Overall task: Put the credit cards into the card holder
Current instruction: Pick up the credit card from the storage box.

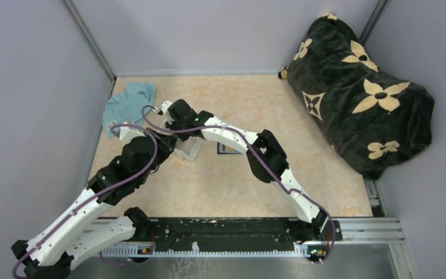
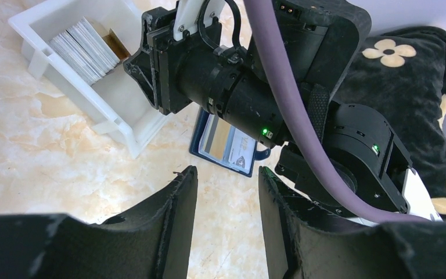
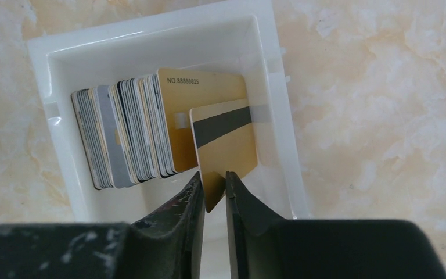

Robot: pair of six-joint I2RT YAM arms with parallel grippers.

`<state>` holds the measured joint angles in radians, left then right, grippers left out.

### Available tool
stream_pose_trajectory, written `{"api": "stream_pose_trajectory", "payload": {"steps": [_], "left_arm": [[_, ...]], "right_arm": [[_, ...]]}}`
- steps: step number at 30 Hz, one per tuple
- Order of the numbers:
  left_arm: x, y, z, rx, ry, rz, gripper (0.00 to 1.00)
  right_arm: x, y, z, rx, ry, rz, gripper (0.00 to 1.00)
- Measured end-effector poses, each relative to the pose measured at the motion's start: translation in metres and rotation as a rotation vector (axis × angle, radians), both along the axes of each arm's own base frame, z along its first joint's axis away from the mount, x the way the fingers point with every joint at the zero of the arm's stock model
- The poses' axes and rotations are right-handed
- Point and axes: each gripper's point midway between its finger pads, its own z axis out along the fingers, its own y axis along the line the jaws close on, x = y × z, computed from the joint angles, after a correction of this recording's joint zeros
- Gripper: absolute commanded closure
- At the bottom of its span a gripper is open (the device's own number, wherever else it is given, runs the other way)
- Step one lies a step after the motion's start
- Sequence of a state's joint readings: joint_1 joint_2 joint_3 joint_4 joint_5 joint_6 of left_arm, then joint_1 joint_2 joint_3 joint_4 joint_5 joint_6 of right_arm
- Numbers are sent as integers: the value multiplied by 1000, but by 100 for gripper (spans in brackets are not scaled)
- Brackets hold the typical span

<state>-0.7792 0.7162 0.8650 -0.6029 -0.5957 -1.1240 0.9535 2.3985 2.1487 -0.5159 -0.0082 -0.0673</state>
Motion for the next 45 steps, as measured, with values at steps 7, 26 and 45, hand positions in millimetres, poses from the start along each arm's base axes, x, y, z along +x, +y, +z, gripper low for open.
{"api": "stream_pose_trajectory", "payload": {"steps": [7,26,45], "left_arm": [[0,-2,0,-1,1,-8,50],[3,-3,-5,71,-19,-41,48],[19,-62,-3,293,-158,-391,32]], "right_arm": [[13,-6,2,-32,-68,-24,98],[11,-38,26,-44,-164,-81,100],[-80,-149,151,236,-122,-205,100]]}}
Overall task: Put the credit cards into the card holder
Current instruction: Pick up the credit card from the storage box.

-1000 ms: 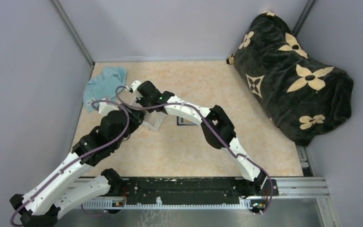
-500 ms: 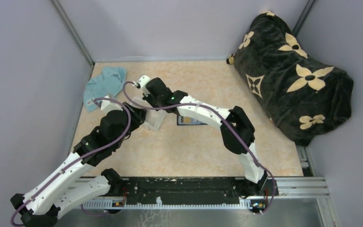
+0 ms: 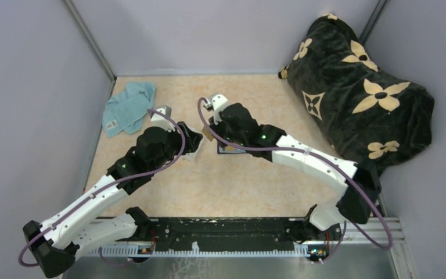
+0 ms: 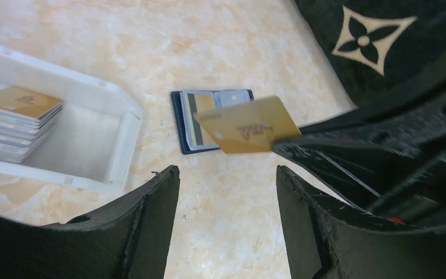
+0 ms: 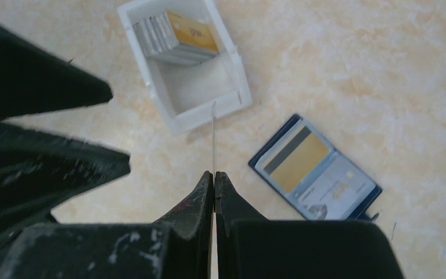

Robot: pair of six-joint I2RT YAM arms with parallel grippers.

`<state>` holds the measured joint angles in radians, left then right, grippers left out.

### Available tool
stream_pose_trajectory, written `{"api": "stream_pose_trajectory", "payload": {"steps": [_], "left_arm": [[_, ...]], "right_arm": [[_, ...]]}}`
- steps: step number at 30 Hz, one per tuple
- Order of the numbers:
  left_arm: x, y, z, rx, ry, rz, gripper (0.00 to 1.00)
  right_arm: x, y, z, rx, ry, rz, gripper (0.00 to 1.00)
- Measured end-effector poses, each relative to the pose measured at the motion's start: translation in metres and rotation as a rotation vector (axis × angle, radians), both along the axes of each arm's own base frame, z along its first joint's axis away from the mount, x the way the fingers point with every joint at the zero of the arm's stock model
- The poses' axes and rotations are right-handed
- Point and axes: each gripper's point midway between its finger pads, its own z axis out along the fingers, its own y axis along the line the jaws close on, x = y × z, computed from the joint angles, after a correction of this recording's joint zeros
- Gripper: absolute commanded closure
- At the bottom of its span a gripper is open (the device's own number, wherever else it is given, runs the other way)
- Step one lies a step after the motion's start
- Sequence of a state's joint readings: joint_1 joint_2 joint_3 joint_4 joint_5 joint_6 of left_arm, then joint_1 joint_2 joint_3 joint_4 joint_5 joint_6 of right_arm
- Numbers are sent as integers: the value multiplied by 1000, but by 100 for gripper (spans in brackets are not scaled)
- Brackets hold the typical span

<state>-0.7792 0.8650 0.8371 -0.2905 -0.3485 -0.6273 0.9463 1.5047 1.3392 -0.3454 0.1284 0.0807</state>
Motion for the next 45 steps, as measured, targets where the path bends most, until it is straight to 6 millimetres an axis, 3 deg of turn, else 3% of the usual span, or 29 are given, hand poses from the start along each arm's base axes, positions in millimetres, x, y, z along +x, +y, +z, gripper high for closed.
{"api": "stream_pose_trajectory", "payload": {"steps": [7,11,21,27,37,45], "left_arm": [[-9,-28,-6,55,-56,-213,38],[-23,-44,-13,64,-82,-357,40],[-70,-82,-23,19,-103,-743,42],[-85,-93,-33,-4,-78,-859,41],[-85,-97,-44,10,-56,-908,42],[-89,-98,-51,-3,-31,-970,70]], "right_arm": [[-60,-46,-11,109,134,10,100],[-83,-57,-17,160,207,35,100],[-101,-93,-29,274,382,48,100],[-120,-92,-29,305,448,129,100],[-138,-82,-23,351,521,239,100],[-136,-72,-31,356,581,272,100]]}}
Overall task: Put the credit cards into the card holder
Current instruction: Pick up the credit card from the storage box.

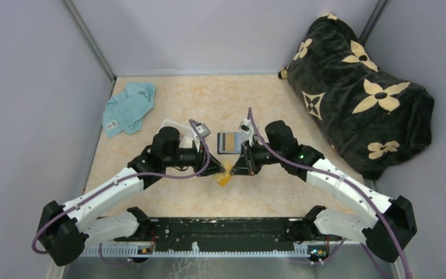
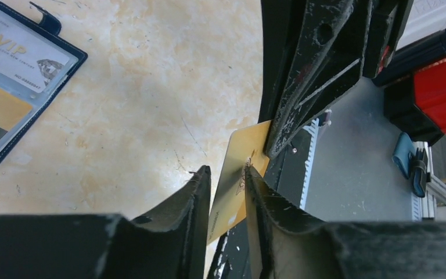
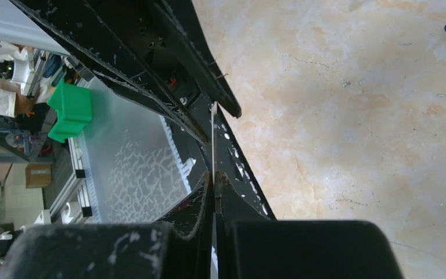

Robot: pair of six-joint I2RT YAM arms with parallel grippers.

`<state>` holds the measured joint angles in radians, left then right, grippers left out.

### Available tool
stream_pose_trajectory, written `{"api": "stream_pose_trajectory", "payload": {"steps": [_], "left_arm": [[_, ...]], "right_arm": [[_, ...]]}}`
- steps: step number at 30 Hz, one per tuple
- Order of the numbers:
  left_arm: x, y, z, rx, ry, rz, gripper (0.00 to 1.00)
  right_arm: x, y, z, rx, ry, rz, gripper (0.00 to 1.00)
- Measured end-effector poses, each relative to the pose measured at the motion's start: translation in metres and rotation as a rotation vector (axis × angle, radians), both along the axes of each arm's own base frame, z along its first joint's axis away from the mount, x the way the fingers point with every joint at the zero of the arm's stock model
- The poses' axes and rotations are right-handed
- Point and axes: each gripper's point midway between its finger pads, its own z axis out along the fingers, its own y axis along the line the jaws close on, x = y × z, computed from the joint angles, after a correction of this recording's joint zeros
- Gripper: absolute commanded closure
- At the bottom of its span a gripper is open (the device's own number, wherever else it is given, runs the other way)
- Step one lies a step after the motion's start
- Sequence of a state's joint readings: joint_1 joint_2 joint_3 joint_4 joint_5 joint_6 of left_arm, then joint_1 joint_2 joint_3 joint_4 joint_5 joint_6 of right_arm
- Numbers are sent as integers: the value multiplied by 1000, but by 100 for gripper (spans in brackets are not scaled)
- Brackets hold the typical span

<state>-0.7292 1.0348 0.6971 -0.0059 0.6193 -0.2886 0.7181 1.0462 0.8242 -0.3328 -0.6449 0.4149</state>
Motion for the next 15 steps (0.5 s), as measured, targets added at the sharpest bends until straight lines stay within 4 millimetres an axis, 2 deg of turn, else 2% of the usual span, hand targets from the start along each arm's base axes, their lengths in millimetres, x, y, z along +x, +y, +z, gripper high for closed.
{"api": "stream_pose_trajectory", "payload": {"steps": [4,6,10,12,15], "left_arm": [[-3,-2,-7,8,31,-35,85],[-5,-2,-8,5,45,-55,99],[-7,-4,-6,-11,62,-95,100],[-6,-5,-7,-16,74,-104,100],[-3,-5,-7,-27,92,-103,100]], "right_arm": [[4,0,-2,8,28,2,100],[7,-1,-4,13,42,-5,100],[13,-6,-8,39,67,-16,100],[14,-7,-9,51,76,-14,84],[20,-9,-11,45,69,-39,68]]}}
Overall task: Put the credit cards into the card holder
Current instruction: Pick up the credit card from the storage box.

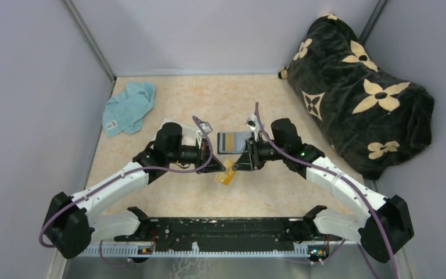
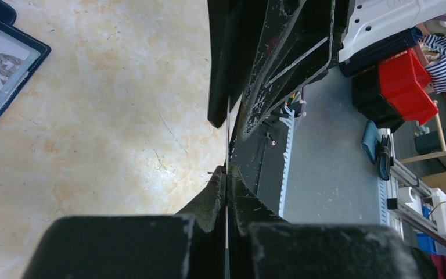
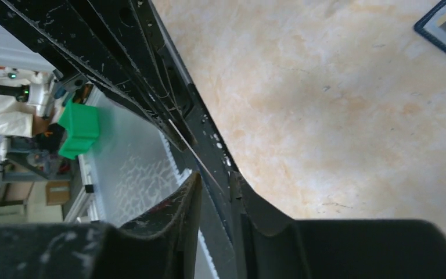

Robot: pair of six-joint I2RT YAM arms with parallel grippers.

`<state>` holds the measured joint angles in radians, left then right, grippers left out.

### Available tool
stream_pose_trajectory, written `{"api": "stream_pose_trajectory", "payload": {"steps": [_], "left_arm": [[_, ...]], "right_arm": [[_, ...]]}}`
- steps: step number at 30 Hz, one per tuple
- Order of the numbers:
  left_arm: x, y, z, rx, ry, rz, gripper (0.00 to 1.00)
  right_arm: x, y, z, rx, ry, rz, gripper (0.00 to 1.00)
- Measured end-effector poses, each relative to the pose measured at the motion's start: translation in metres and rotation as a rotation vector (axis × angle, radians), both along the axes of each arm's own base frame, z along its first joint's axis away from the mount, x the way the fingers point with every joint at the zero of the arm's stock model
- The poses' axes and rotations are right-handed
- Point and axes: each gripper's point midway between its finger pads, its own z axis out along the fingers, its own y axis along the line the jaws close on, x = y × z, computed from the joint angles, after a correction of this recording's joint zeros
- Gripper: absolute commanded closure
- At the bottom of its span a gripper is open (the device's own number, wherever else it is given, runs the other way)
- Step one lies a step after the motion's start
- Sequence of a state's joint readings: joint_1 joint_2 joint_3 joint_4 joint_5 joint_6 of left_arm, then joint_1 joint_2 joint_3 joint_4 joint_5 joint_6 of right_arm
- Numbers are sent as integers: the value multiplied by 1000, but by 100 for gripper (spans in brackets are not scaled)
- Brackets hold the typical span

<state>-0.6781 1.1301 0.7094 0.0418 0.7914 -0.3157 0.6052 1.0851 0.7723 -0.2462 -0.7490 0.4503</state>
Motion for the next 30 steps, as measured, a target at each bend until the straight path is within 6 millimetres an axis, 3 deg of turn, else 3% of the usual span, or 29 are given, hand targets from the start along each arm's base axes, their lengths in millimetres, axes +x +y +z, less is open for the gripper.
{"api": "stream_pose_trajectory", "payload": {"steps": [2,8,15,23,30], "left_arm": [[3,-1,-1,0,10,15,100],[21,-6,-10,-6,73,126,100],[33,-6,-34,-65,223,279,100],[46,-12,-7,-238,286,362,100],[55,-16,-1,-289,321,390,100]], "right_arm": [[6,-2,-1,-12,-18,-29,62],[21,-12,-2,-33,-104,-136,60],[32,-23,-32,-83,-111,-235,60],[40,-29,-53,-68,-126,-323,60],[47,-23,-44,-2,-148,-350,60]]}}
